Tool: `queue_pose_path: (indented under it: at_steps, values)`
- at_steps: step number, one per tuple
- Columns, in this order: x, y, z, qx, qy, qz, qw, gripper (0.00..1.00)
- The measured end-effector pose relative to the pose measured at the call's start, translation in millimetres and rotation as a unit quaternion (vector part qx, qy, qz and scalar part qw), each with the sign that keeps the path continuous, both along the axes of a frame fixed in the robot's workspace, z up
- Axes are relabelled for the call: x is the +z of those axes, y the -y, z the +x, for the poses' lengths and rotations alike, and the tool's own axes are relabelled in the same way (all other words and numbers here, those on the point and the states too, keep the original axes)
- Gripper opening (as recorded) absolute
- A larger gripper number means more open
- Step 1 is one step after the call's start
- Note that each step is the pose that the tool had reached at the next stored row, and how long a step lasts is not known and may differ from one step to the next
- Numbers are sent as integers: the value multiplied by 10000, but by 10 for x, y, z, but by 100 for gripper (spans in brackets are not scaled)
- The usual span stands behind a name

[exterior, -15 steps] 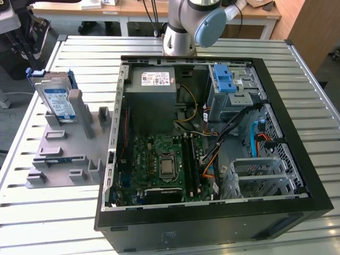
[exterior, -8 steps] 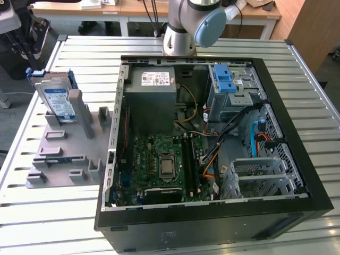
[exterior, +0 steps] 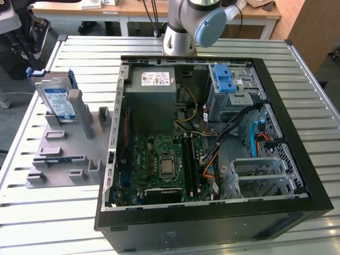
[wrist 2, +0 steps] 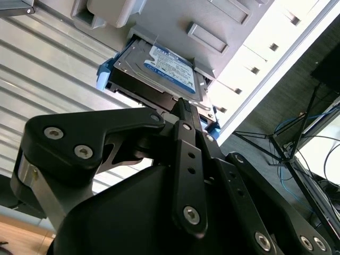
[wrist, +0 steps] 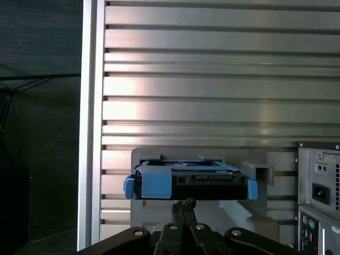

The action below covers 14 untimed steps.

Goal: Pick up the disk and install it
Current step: 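Pick up the disk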

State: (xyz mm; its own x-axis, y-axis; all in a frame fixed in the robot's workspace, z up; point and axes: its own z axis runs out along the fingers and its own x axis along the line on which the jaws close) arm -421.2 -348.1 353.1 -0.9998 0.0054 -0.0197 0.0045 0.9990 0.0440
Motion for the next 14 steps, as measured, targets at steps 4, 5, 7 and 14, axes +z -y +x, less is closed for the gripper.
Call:
queue_pose_path:
  at_steps: [4, 5, 7, 14]
  values:
    - [0, 0, 0, 0, 0, 0, 10000, 11]
    - [0, 0, 0, 3, 0, 0, 10000, 11]
    - [0, 0, 0, 54, 0, 0, 10000, 11]
    - [0, 0, 0, 482, 0, 0, 9988, 11]
